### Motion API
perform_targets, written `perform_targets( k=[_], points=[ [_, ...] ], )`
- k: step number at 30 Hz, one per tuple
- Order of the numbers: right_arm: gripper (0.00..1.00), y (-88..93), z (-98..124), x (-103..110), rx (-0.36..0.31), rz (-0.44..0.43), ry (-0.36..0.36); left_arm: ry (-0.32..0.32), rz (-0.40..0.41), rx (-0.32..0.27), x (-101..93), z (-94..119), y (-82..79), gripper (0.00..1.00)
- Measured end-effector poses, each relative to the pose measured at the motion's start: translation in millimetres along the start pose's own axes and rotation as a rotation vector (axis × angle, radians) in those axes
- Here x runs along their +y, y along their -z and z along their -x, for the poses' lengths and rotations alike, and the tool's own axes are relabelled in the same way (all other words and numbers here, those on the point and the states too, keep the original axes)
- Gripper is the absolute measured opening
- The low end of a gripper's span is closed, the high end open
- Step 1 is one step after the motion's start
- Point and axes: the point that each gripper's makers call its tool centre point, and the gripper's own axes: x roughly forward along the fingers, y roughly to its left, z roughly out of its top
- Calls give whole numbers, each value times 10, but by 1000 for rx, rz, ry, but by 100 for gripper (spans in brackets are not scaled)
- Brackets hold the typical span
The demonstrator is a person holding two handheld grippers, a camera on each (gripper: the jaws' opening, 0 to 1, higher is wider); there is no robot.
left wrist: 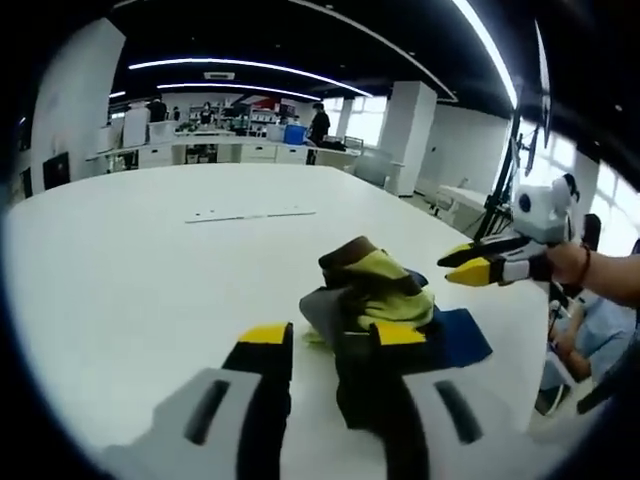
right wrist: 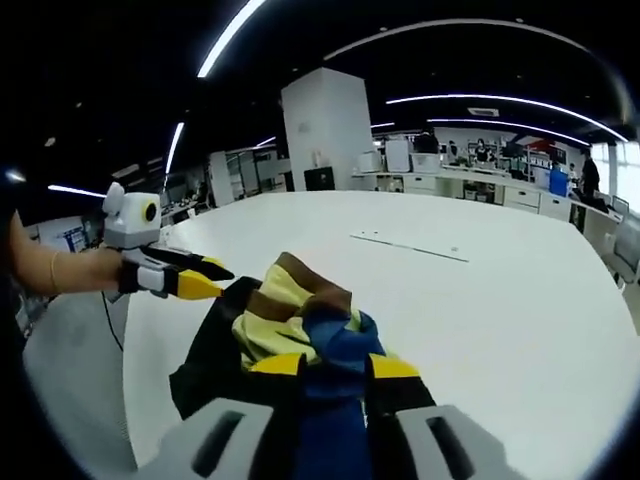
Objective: Fold the garment on the visible template until the final outline fits inside the template.
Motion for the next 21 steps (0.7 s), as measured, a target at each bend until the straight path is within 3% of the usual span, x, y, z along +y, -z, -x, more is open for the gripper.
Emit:
perform_targets(
  k=[5, 9, 14, 18, 21],
  points=[
    [13, 58, -128, 18, 25, 9, -17, -14, -8, 17, 36, -50, 66, 21],
    [11, 129, -192, 35, 47, 19, -31, 12, 37, 33, 4, -84, 149, 17],
    [1, 217, -227, 24, 76, 38, -17, 20, 75, 55, -27, -117, 227, 1],
    [0, 205, -235, 20, 69, 45, -11, 15, 90, 71, -6, -125, 270, 0],
    [0, 151, -229, 12, 54, 54, -4, 7, 104, 54, 12, -71, 217, 0]
  ],
)
